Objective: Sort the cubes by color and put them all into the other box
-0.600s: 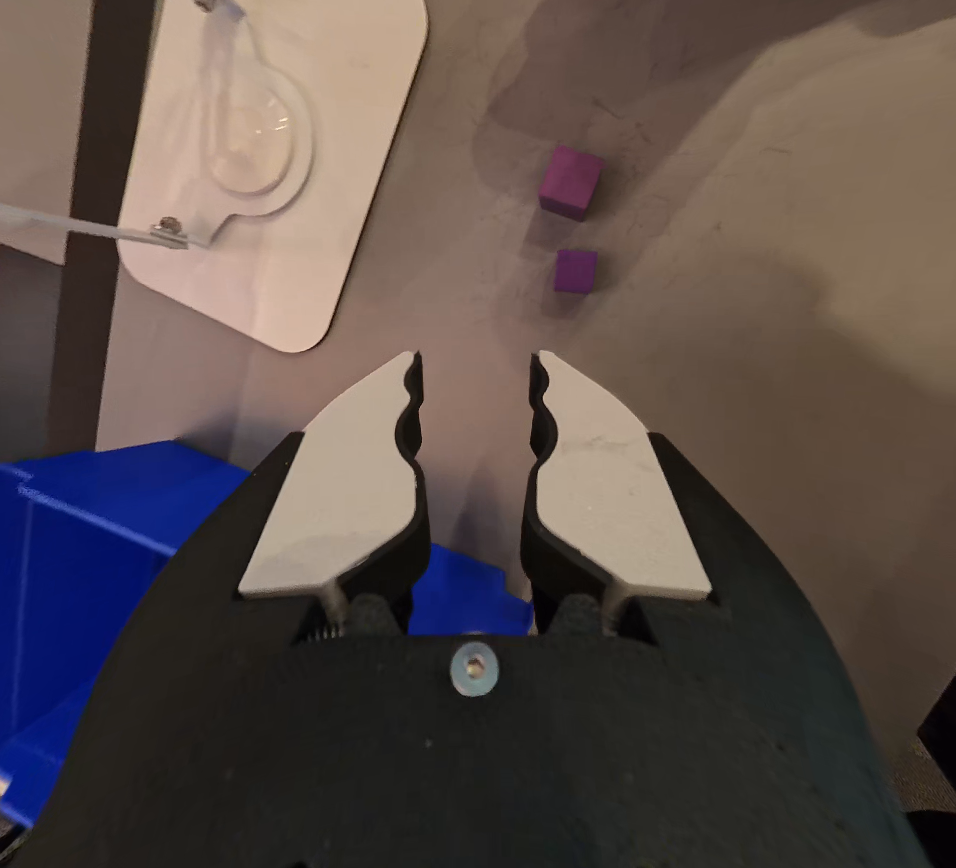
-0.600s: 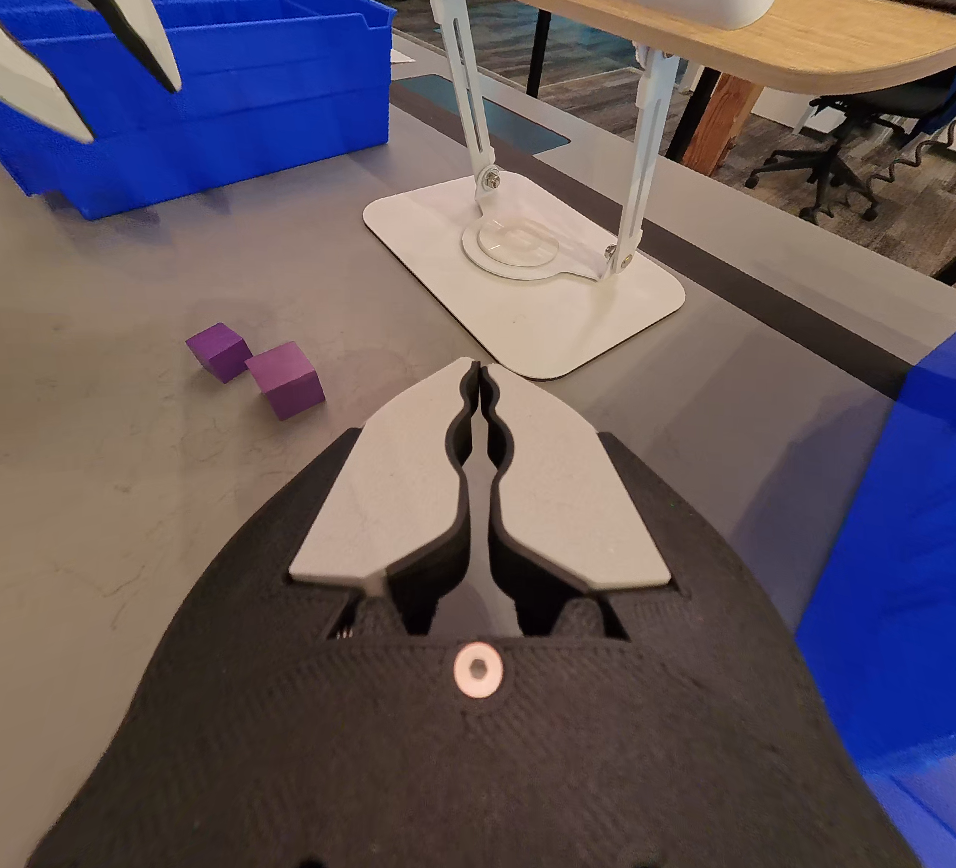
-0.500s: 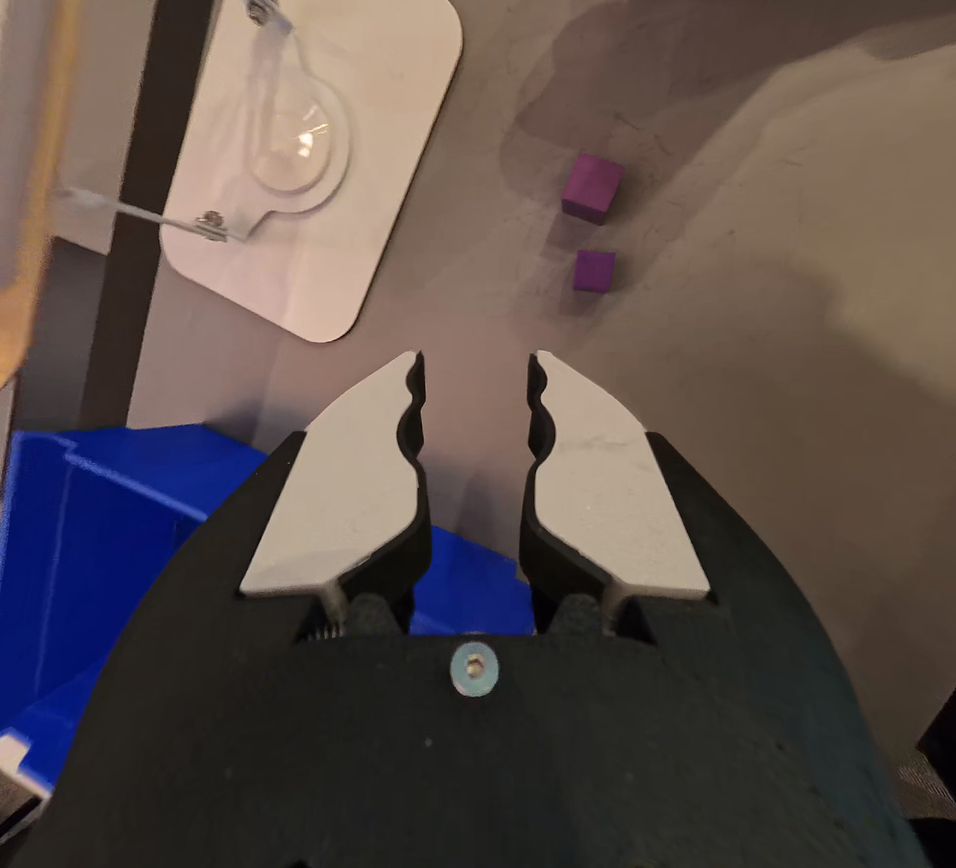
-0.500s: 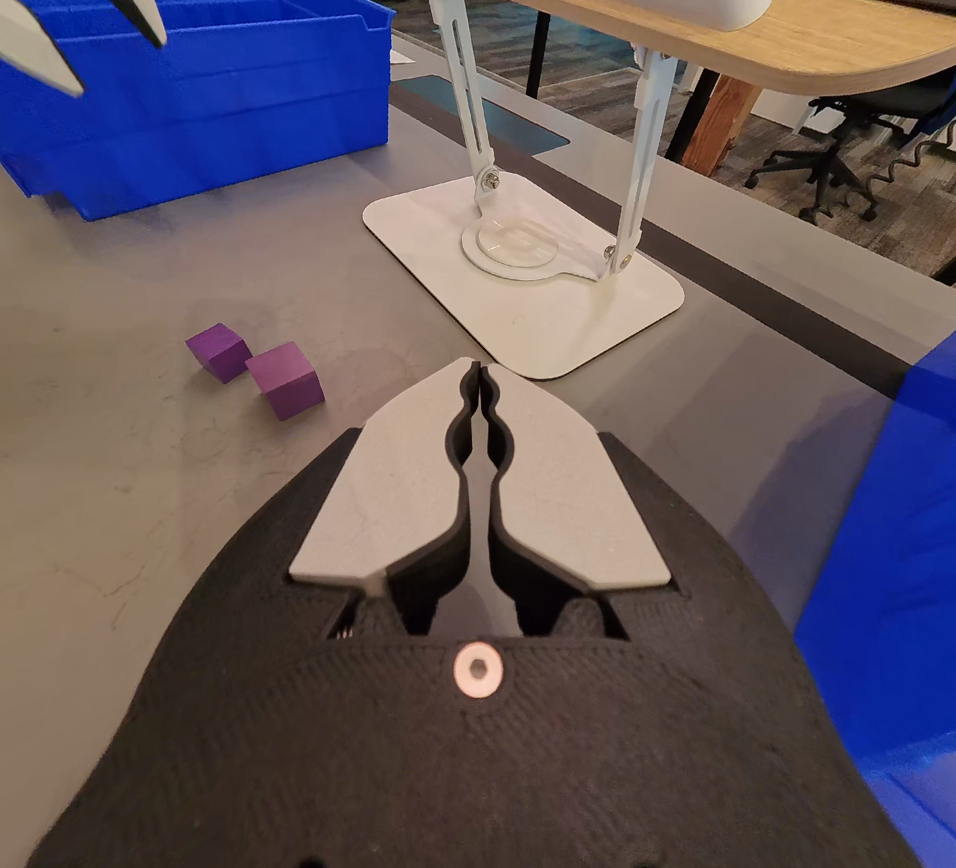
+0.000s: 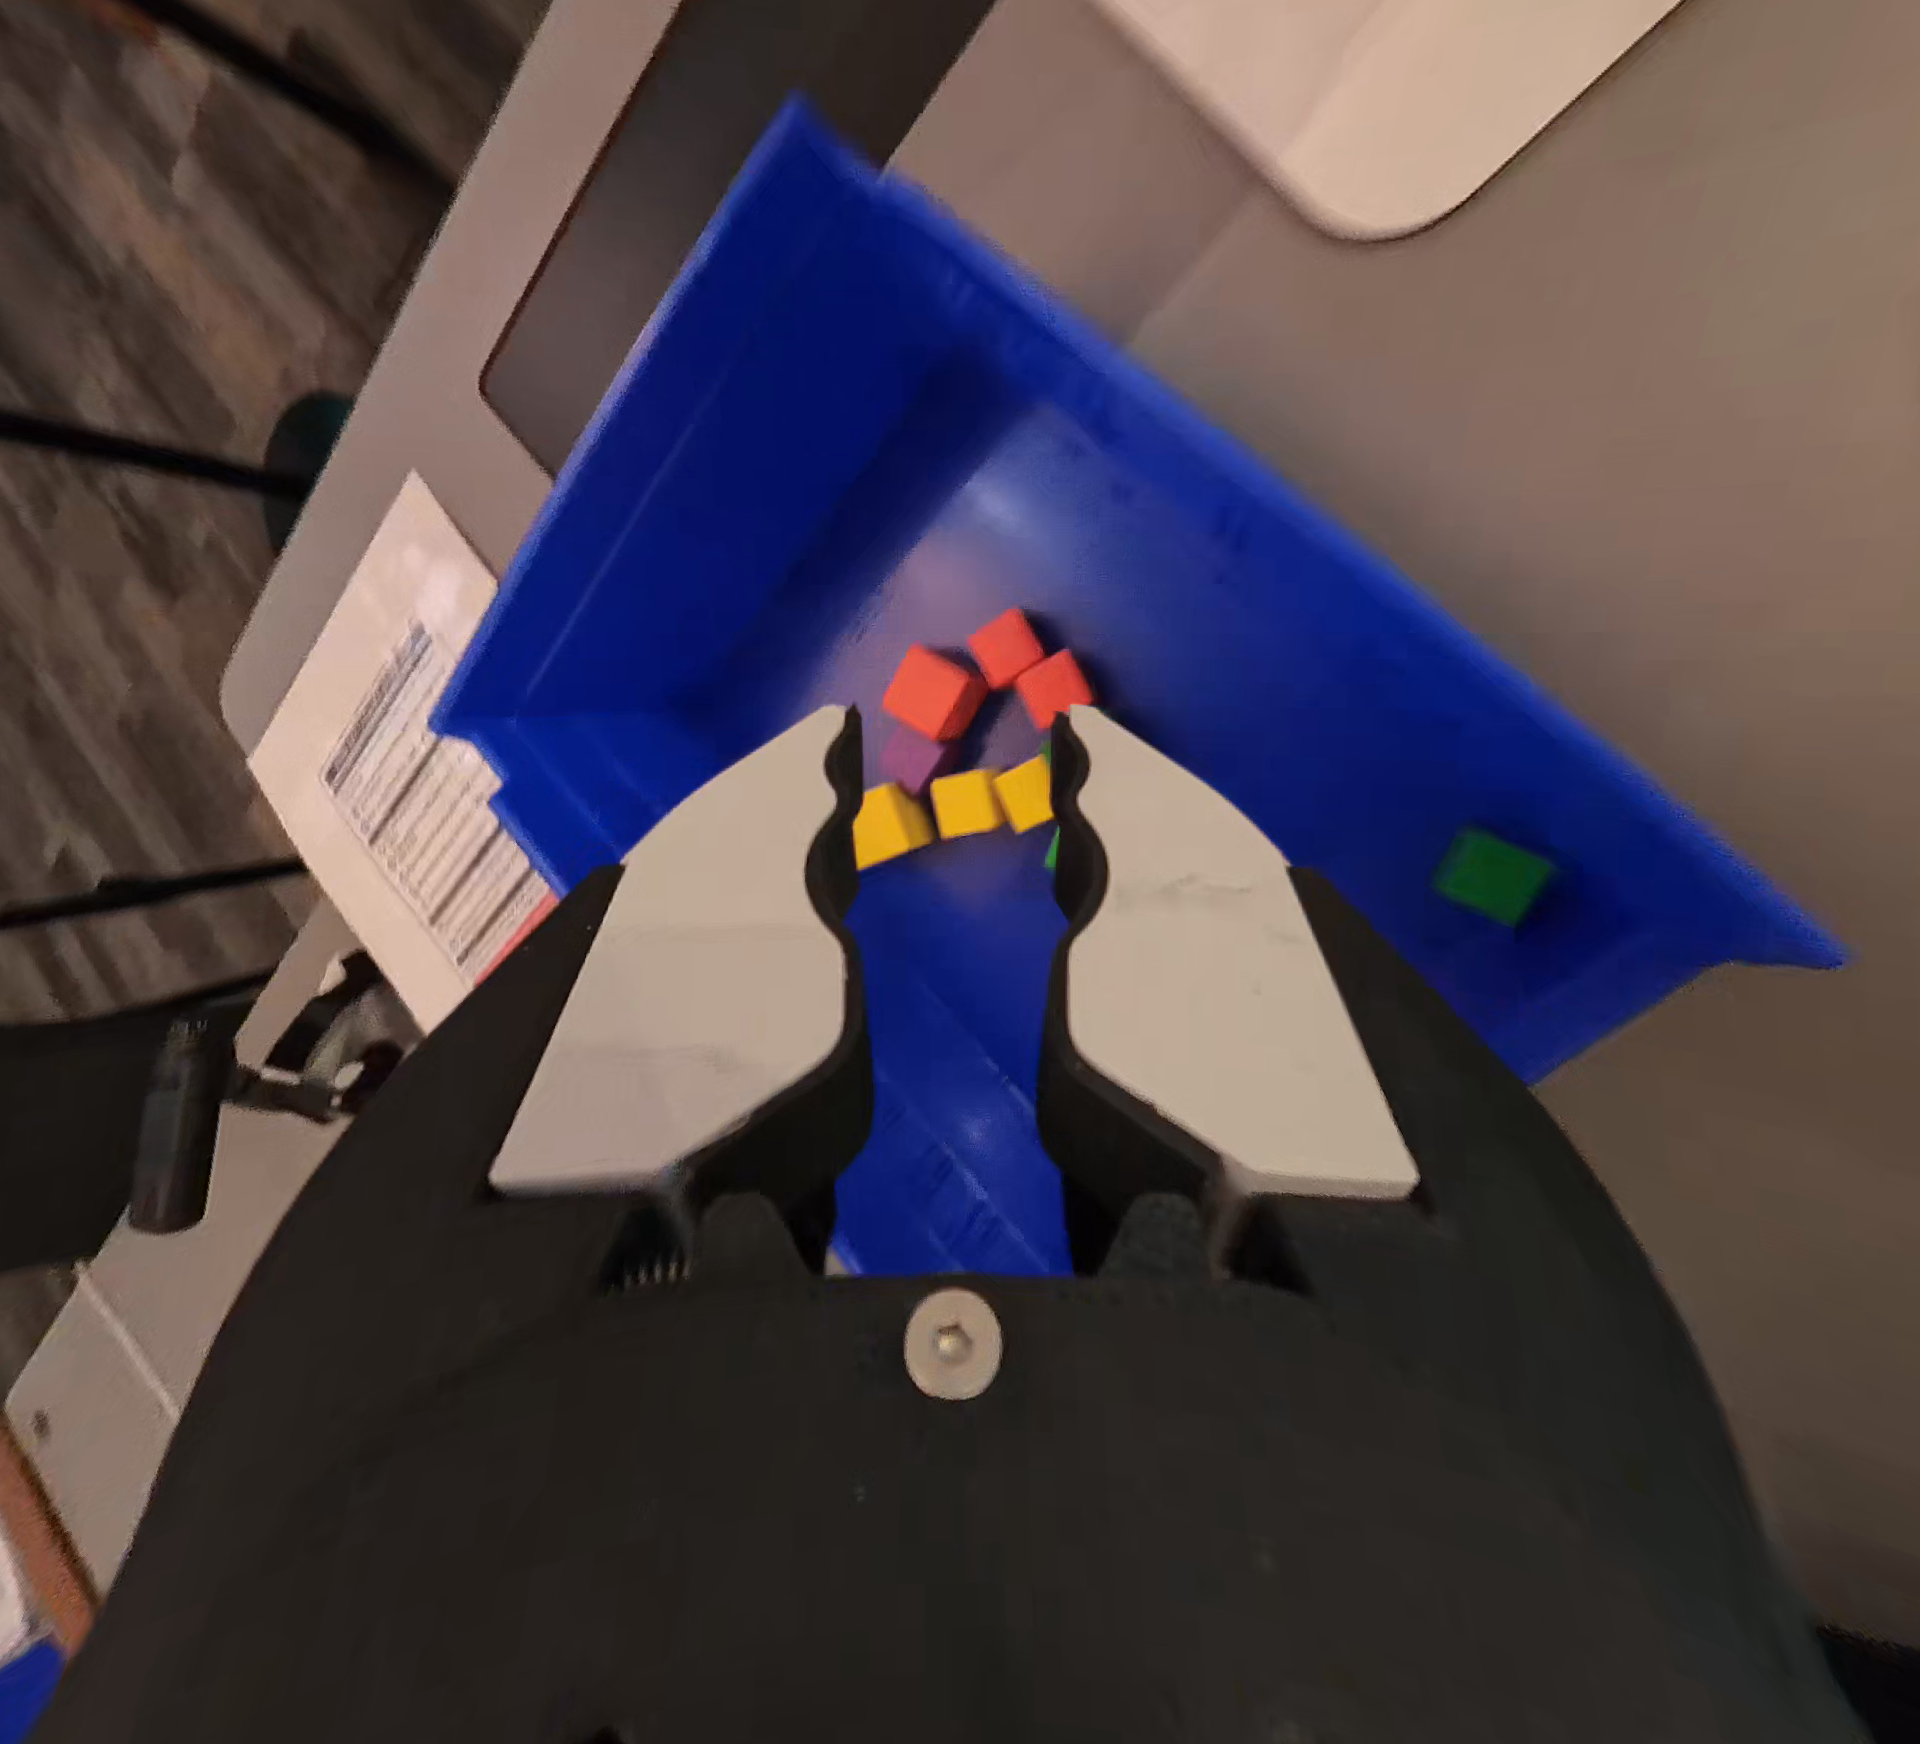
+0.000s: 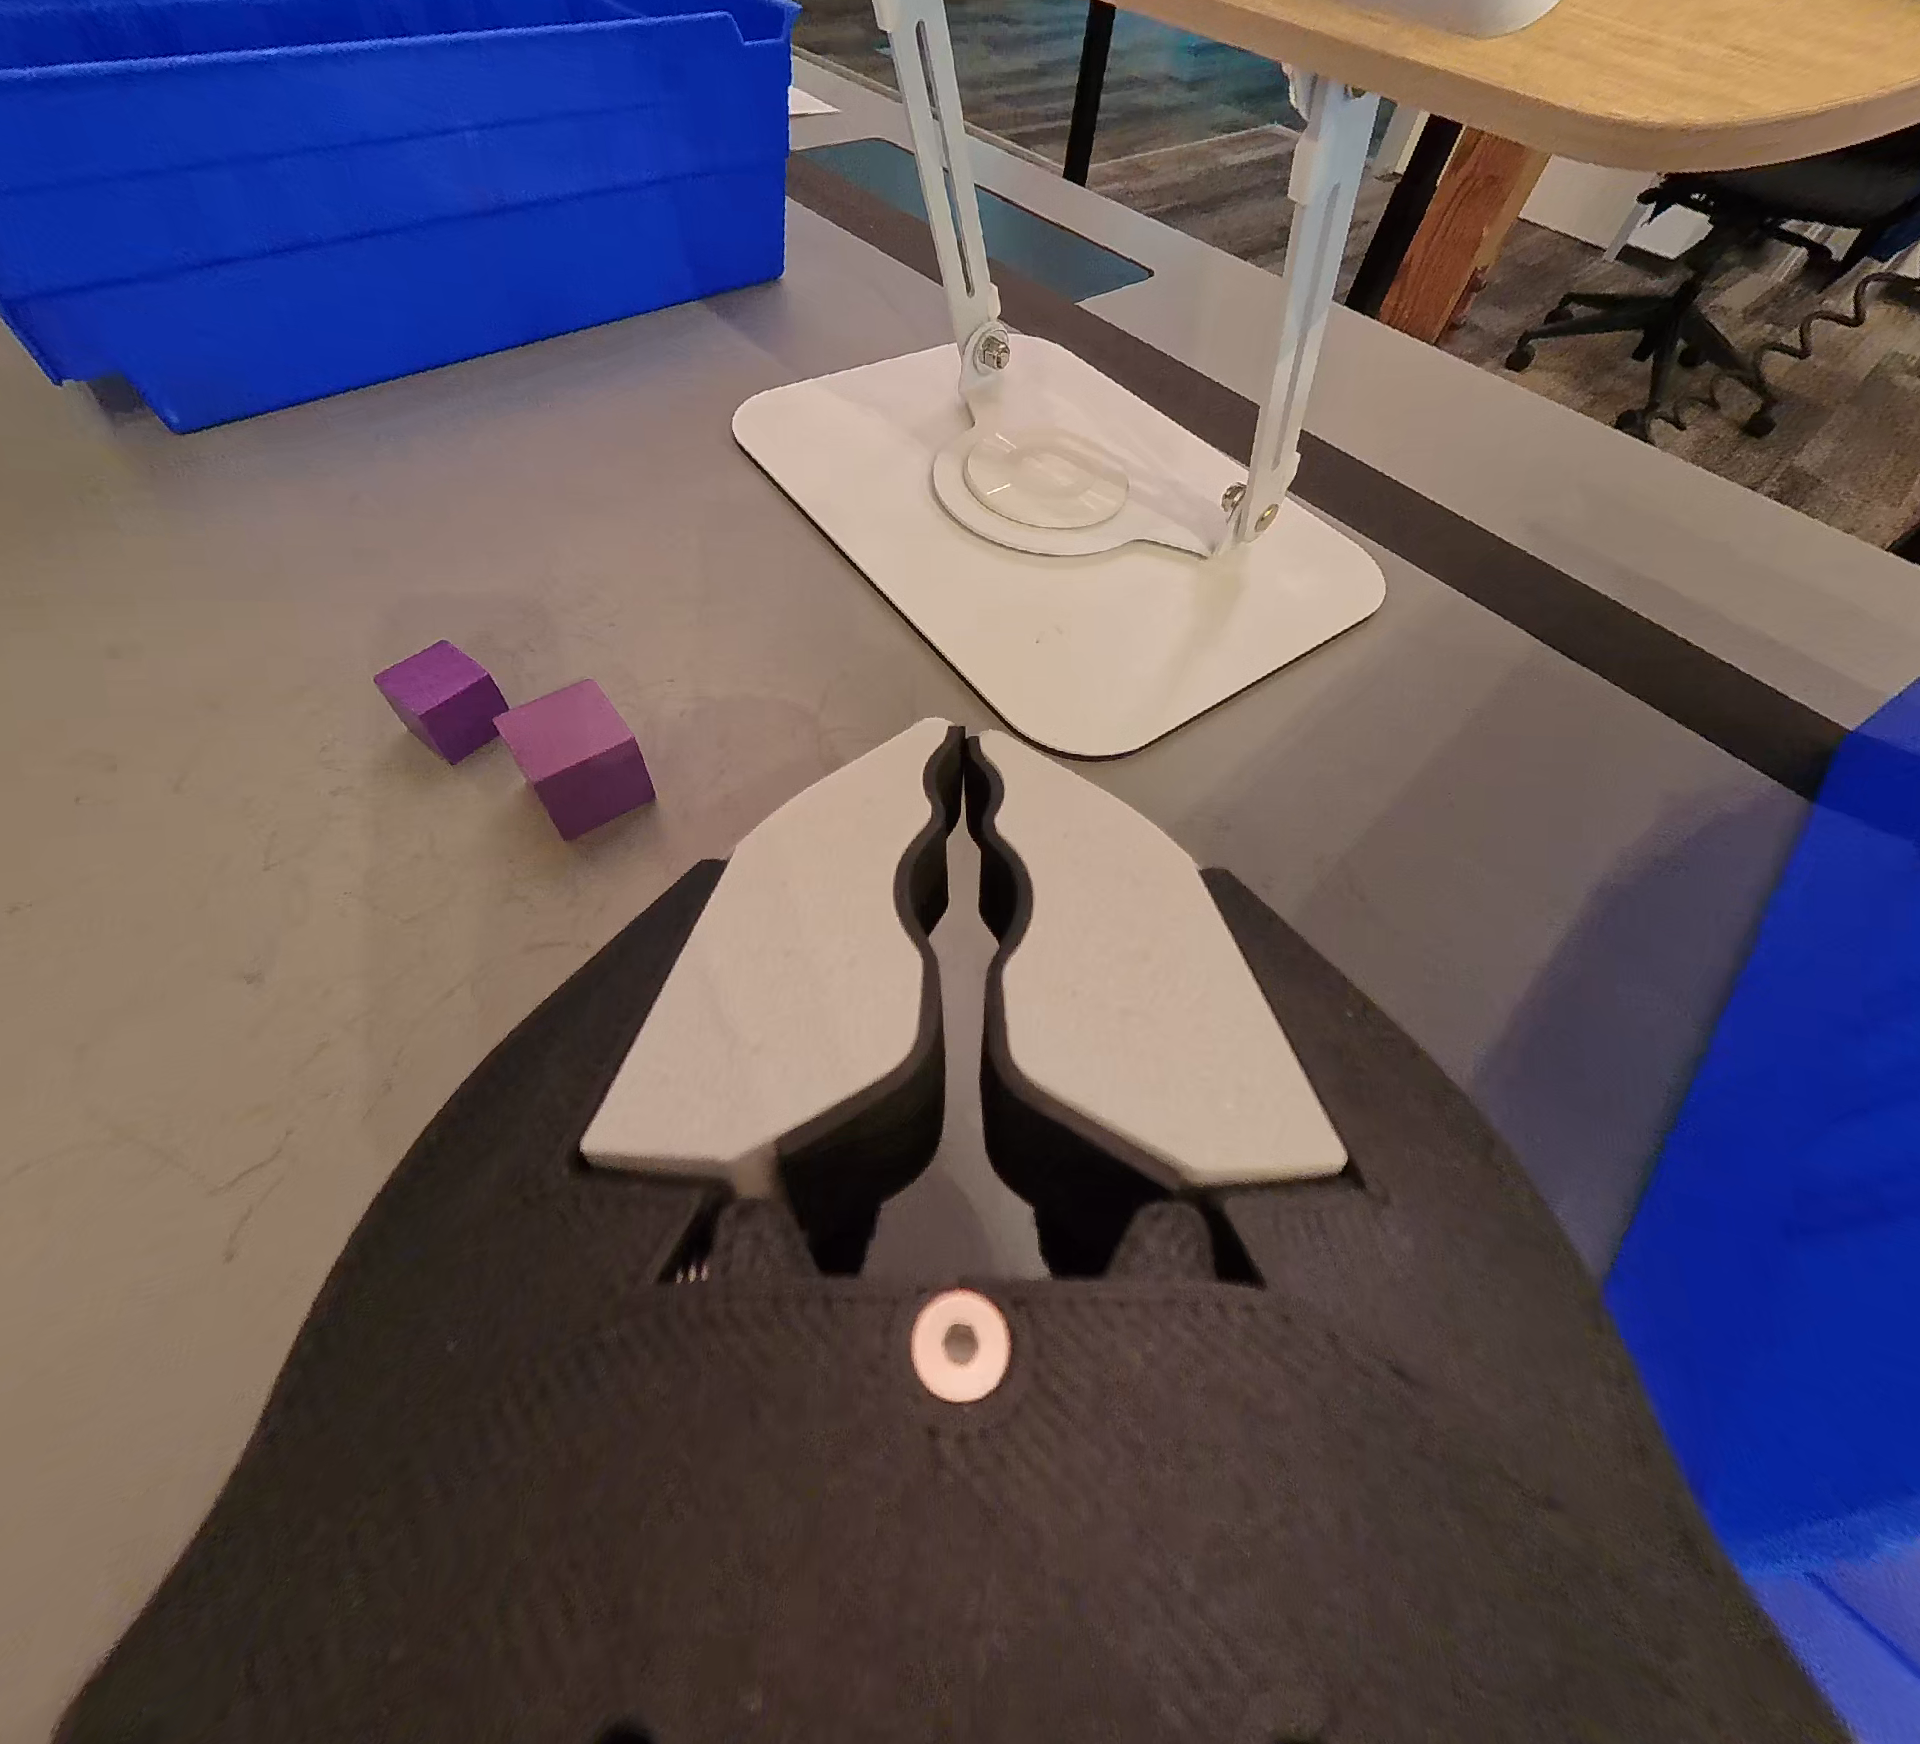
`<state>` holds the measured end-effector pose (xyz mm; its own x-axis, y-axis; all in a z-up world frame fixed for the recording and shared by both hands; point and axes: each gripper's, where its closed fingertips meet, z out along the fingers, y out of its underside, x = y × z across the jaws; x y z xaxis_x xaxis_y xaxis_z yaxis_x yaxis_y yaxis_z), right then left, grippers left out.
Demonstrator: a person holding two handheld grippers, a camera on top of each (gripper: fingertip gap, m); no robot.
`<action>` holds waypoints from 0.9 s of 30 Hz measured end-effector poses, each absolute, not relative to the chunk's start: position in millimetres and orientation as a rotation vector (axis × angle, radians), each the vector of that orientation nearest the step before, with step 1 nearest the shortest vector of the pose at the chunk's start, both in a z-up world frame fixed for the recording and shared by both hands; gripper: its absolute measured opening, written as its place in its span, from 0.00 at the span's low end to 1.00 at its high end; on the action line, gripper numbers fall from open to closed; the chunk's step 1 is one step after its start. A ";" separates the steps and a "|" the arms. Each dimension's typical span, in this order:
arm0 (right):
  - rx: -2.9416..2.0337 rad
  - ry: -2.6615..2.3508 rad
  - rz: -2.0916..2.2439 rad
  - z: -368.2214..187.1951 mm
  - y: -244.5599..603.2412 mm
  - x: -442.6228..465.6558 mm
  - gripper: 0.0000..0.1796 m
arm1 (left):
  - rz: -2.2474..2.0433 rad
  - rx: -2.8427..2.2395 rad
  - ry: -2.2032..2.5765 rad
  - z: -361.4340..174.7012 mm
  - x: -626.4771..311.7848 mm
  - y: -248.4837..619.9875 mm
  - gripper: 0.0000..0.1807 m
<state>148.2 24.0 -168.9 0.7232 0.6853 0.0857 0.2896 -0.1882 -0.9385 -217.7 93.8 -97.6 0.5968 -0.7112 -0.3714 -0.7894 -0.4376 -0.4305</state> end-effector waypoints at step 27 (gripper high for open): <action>-1.776 -0.785 0.457 -169.2 21.3 142.8 0.00 | 0.242 -2.710 1.254 -233.1 -277.7 133.3 0.21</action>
<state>142.8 21.3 -169.2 0.7073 0.7033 0.0709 0.2861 -0.1930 -0.9386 -277.7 133.3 -233.1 0.6383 -0.7417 -0.2060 -0.7651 -0.6408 -0.0638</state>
